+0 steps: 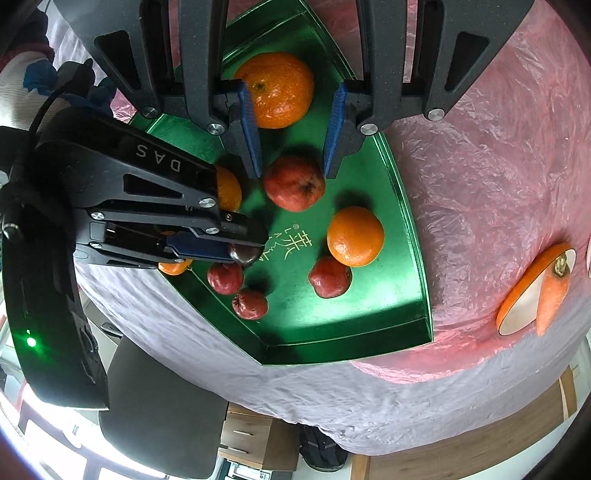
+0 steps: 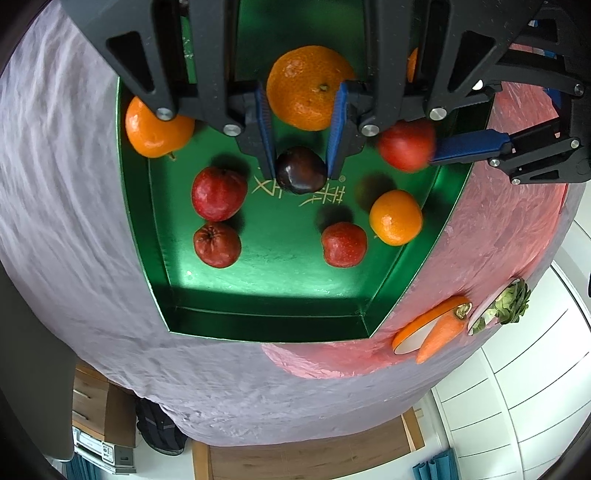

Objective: Organize fruits
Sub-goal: 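Lower the tomato and plum into the tray and open both grippers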

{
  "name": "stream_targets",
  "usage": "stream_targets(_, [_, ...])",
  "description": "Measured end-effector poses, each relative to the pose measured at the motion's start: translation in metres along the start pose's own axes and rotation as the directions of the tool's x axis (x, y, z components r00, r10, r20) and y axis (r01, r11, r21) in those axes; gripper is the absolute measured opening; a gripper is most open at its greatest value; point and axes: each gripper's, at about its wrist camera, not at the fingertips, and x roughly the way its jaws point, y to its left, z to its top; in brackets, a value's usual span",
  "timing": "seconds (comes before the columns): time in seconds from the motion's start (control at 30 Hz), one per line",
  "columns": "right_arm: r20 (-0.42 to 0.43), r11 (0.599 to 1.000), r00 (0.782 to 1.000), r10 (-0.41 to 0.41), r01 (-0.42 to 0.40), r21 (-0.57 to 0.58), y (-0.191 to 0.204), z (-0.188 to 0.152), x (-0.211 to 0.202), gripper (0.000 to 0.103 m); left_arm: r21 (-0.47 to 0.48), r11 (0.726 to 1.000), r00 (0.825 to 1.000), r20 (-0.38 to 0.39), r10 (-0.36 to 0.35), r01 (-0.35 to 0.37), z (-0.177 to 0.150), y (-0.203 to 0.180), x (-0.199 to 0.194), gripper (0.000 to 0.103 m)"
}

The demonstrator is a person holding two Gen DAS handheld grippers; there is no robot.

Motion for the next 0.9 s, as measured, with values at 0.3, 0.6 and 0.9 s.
stream_targets(0.3, [-0.01,0.999,0.999,-0.032,0.032,-0.023,0.005,-0.004,-0.004,0.066,-0.001,1.0,1.0,0.004,0.006,-0.006,-0.005,-0.001,-0.011,0.033])
stream_targets(0.6, [0.006,0.998,0.999,-0.044,0.044,-0.039,0.022,-0.01,-0.026,0.076,-0.039,0.997,0.997,0.047,0.067,-0.065,-0.021,0.007,-0.044,0.049])
stream_targets(0.9, [0.031,0.998,0.999,-0.024,0.025,-0.058,0.06,-0.024,-0.061,0.079,-0.103,0.987,0.989,0.071,0.132,-0.124,-0.055,0.027,-0.088,0.05])
